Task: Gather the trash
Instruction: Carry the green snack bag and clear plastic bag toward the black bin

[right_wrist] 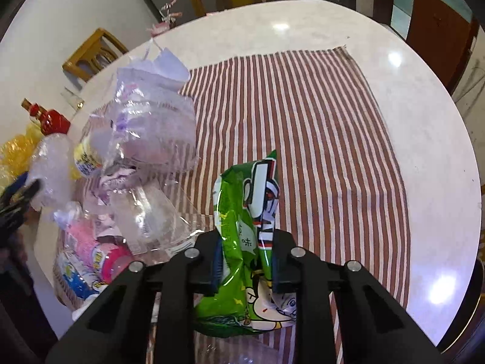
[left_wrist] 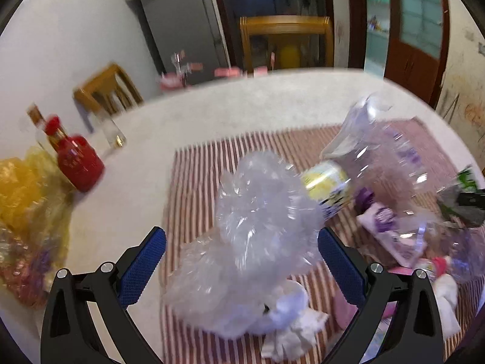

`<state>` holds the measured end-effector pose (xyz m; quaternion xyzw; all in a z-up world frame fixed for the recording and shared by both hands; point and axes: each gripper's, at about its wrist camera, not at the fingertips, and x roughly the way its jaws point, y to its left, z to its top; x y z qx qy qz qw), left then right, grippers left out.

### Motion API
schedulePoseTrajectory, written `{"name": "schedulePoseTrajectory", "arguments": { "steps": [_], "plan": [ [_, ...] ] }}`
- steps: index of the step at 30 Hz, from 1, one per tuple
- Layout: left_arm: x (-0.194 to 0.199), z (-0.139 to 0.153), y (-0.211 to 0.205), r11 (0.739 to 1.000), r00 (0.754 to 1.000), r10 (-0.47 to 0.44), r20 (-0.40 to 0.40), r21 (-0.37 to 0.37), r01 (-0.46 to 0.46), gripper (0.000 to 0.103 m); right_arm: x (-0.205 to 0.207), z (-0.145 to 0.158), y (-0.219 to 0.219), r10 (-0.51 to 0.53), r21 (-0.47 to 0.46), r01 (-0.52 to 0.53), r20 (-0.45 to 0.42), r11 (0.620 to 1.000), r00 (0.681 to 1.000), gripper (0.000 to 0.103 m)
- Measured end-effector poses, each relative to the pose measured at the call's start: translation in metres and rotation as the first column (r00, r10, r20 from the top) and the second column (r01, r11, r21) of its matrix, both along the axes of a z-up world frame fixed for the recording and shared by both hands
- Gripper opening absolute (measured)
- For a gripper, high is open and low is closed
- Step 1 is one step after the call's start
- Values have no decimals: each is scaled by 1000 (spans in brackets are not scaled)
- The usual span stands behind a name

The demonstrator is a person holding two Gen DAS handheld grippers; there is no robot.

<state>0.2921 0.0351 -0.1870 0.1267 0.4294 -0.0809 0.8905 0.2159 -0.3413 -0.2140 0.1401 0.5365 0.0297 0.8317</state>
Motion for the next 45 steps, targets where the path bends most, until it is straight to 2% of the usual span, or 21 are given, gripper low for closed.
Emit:
{"name": "schedulePoseTrajectory", "arguments": {
  "steps": [1, 2, 5, 9, 13, 15, 17, 21, 24, 27, 31, 34, 36, 38, 41, 45],
  "plan": [
    [10, -11, 1, 1000, 998, -4, -62, -27, 2, 58, 2, 1, 0, -4, 4, 4, 6, 1000, 1000, 24],
    [18, -20, 5, 995, 991, -27, -131, -99, 14, 25, 0, 4, -1, -7, 5, 7, 13, 1000, 1000, 24],
    [23, -19, 23, 970, 988, 13, -153, -237, -49, 19, -3, 9, 0, -7, 15, 7, 33, 1000, 999, 25],
    [6, 6, 31, 961, 997, 53, -59, -269, -67, 16, -11, 15, -1, -7, 26, 6, 56, 1000, 998, 25],
    [-28, 49, 27, 967, 992, 70, 106, -253, -41, 15, -17, 27, -4, -17, 30, 15, 94, 999, 995, 25],
    [-44, 70, 18, 969, 985, 48, 167, -246, -6, 15, -24, 37, -5, -23, 33, 18, 128, 999, 991, 24],
    [-61, 93, 0, 967, 975, -12, 221, -246, 67, 15, -33, 50, -7, -29, 40, 23, 170, 999, 985, 24],
    [-95, 120, -46, 947, 943, -121, 310, -249, 203, 15, -57, 75, -15, -55, 69, 39, 250, 997, 967, 23],
    [-116, 125, -90, 919, 917, -197, 346, -260, 296, 15, -78, 91, -29, -86, 78, 66, 289, 995, 953, 23],
    [-131, 121, -138, 880, 893, -283, 349, -276, 387, 15, -108, 102, -55, -142, 79, 123, 324, 989, 935, 23],
    [-156, 119, -203, 812, 847, -388, 363, -300, 500, 15, -153, 111, -99, -240, 71, 229, 355, 971, 904, 23],
    [-171, 116, -257, 754, 802, -477, 361, -302, 584, 15, -193, 112, -141, -336, 55, 341, 367, 939, 867, 23],
    [-183, 112, -284, 721, 775, -522, 356, -300, 624, 15, -223, 108, -173, -411, 36, 429, 366, 903, 835, 23],
    [-197, 109, -315, 681, 738, -575, 353, -294, 671, 15, -250, 97, -207, -490, 13, 519, 348, 855, 799, 23],
    [-223, 105, -346, 638, 699, -627, 344, -287, 714, 15, -279, 65, -253, -587, -16, 620, 303, 784, 751, 23],
    [-243, 101, -366, 609, 667, -666, 334, -275, 744, 15, -300, -2, -308, -700, -25, 711, 154, 703, 697, 23]
  ]
}}
